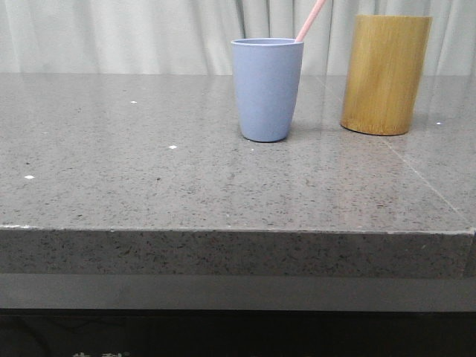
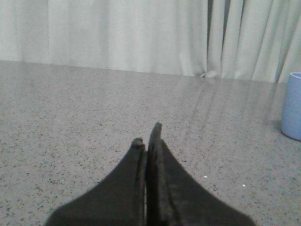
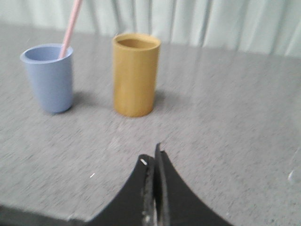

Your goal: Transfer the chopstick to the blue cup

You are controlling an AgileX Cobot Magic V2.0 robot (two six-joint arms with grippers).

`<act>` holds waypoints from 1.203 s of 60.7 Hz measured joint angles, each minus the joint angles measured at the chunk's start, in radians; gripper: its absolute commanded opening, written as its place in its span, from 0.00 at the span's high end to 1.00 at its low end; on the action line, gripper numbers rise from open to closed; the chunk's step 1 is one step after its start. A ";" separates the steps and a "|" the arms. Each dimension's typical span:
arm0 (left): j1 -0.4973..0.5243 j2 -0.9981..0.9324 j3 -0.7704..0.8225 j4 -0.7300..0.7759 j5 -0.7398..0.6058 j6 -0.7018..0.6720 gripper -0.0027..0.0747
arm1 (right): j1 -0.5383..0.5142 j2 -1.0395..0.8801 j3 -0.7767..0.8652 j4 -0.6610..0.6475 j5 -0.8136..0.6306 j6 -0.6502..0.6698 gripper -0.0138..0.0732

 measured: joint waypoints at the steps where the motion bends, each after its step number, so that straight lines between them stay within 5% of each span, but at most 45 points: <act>1: 0.000 0.000 0.000 0.000 0.000 0.000 0.99 | -0.012 -0.013 0.024 0.000 -0.028 0.000 0.92; 12: 0.000 0.000 0.000 0.000 0.000 0.000 0.99 | -0.081 -0.072 0.284 0.054 -0.303 0.000 0.92; 26: 0.000 0.000 0.000 0.000 0.002 0.000 0.99 | -0.094 -0.072 0.414 0.098 -0.469 0.000 0.92; 73: 0.000 0.000 0.000 0.000 0.004 0.000 0.99 | -0.098 -0.072 0.418 0.098 -0.502 0.000 0.92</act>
